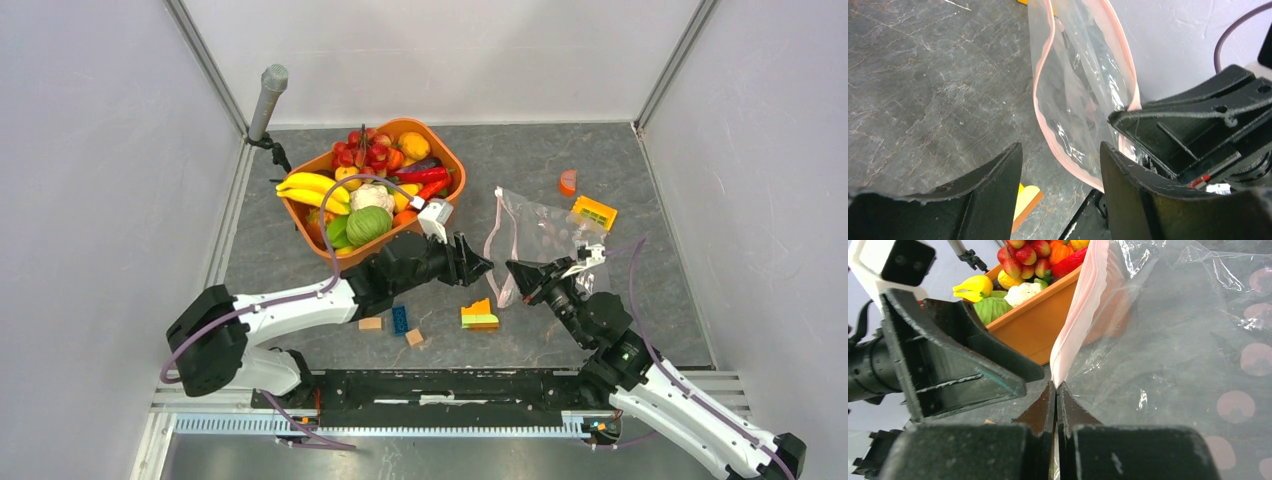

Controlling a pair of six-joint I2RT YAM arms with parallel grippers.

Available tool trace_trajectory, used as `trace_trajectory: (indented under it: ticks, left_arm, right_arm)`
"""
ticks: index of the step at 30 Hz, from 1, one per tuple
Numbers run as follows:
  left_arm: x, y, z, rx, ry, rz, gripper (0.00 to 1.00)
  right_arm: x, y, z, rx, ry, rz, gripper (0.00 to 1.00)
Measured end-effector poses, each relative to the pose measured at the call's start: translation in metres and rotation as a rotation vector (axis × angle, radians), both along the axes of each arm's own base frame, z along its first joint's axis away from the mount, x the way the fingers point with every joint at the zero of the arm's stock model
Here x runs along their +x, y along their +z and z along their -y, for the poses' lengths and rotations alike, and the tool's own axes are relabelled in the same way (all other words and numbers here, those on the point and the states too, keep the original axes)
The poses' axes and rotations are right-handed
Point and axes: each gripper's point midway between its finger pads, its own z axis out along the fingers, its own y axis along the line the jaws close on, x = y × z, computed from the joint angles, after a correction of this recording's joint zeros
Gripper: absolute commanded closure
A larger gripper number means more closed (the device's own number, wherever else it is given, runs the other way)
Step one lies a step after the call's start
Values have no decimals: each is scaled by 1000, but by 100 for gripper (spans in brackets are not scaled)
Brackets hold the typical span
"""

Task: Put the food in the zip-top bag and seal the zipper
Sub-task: Open the zipper of the food storage bag at the center of the board.

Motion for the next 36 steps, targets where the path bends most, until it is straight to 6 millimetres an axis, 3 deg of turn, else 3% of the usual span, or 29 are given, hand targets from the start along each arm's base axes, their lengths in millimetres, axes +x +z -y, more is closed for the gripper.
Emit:
trace_trajectory:
  ticks: [4,8,13,15,17,19,21,23,28,31,36]
  left_arm:
    - [8,0,6,-40,6,-12,44]
    - [8,-6,14,-67,-14,-38,58]
    - [3,-12,19,-89,-44,-62,97]
    - [1,-11,20,-95,-54,-62,98]
    - [0,-11,20,-88,-60,-61,98]
    - [0,-14,18,-59,-63,-60,98]
    - [1,-12,17,-31,-61,-48,98]
    - [4,-7,17,-7,-47,-26,98]
    - [0,15,25,41,-17,40,98]
    - [-7,21,30,63,-8,67,98]
    - [-12,22,31,110,6,87,98]
  right_arm:
    - [-4,5,-2,26,22,8,100]
    - [-7,9,-3,42,37,15,100]
    - [-7,8,-4,39,41,12,97]
    - [-8,6,-4,33,44,7,86]
    - [-8,3,-4,21,43,-6,62]
    - [-7,-2,-2,-11,35,-34,45]
    - [-5,-3,1,-67,13,-70,35]
    - [-2,8,6,-117,-14,-95,32]
    - [7,65,15,-196,-72,-102,30]
    - [14,90,13,-249,-86,-120,32]
    - [25,86,12,-388,-113,-200,36]
